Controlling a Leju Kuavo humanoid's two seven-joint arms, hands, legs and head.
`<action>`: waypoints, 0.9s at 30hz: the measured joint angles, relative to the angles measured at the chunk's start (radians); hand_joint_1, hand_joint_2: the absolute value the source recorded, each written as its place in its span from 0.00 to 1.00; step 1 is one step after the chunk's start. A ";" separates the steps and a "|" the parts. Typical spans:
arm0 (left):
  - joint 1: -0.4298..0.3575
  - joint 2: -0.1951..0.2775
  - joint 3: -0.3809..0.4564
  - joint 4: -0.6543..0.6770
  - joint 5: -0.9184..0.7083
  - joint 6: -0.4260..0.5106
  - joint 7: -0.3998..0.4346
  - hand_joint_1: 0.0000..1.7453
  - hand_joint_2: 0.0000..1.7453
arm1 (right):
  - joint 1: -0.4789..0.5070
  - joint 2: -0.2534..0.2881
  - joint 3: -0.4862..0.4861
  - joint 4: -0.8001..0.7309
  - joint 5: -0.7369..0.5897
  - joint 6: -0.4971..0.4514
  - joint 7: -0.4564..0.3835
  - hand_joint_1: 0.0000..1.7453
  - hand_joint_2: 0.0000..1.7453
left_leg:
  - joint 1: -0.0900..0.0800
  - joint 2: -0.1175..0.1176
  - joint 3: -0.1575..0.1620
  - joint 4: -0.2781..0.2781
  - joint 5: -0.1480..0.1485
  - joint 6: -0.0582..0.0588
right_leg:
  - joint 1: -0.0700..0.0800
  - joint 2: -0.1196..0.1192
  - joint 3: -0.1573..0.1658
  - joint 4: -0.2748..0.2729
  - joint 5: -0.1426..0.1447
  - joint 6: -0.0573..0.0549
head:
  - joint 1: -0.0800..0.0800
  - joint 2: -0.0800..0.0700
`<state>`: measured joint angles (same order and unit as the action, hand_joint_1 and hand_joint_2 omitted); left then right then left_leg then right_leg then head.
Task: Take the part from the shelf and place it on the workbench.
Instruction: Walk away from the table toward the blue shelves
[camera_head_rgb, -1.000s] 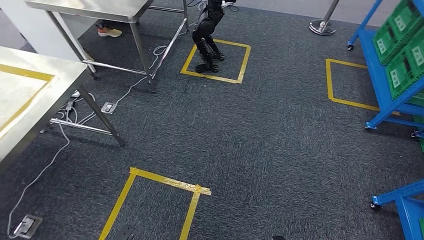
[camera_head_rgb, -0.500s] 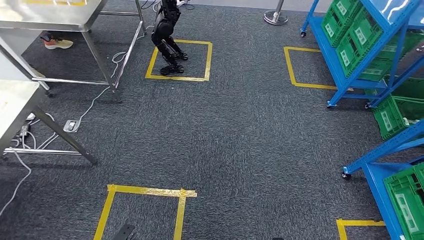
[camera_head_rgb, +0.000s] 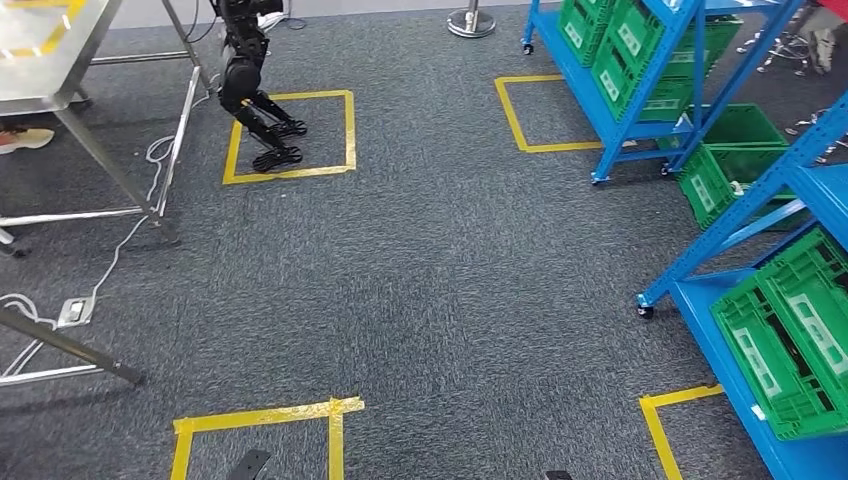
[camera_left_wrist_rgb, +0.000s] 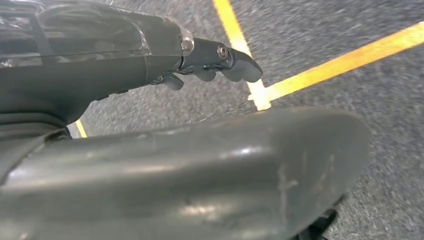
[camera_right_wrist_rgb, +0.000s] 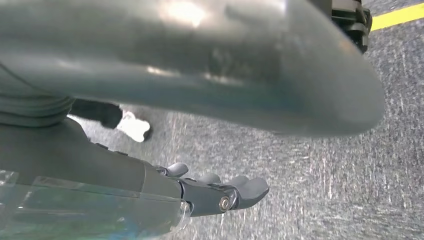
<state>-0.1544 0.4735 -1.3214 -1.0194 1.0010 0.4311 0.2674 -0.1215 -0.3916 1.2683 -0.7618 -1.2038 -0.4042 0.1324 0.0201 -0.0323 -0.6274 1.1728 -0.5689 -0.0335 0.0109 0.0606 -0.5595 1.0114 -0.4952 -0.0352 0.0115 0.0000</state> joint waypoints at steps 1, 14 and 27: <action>0.000 0.000 0.001 0.000 0.000 0.000 0.000 0.00 0.00 | -0.001 0.000 0.000 0.000 0.000 0.000 0.000 0.00 0.00 | 0.003 -0.031 0.022 -0.060 0.033 0.001 | -0.001 0.013 0.001 0.006 -0.006 0.005 | -0.003 0.000; 0.008 -0.001 0.006 0.006 0.005 0.000 -0.002 0.00 0.00 | 0.001 0.009 0.001 0.005 0.000 0.010 0.000 0.00 0.00 | -0.005 0.092 0.092 -0.155 0.026 0.037 | -0.013 -0.061 -0.148 0.253 -0.080 0.058 | 0.019 0.000; 0.008 -0.009 0.006 0.009 0.012 -0.002 -0.004 0.00 0.00 | -0.005 0.001 0.000 0.011 0.000 0.012 0.000 0.00 0.00 | -0.002 0.021 -0.022 0.095 -0.106 -0.005 | 0.001 -0.051 0.000 -0.024 0.013 -0.002 | 0.011 0.000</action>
<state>-0.1463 0.4644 -1.3149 -1.0105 1.0127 0.4295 0.2638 -0.1269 -0.3910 1.2686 -0.7506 -1.2038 -0.3923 0.1320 0.0181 -0.0113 -0.6490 1.2678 -0.6746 -0.0386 0.0120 0.0097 -0.5593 0.9874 -0.4822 -0.0372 0.0223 0.0000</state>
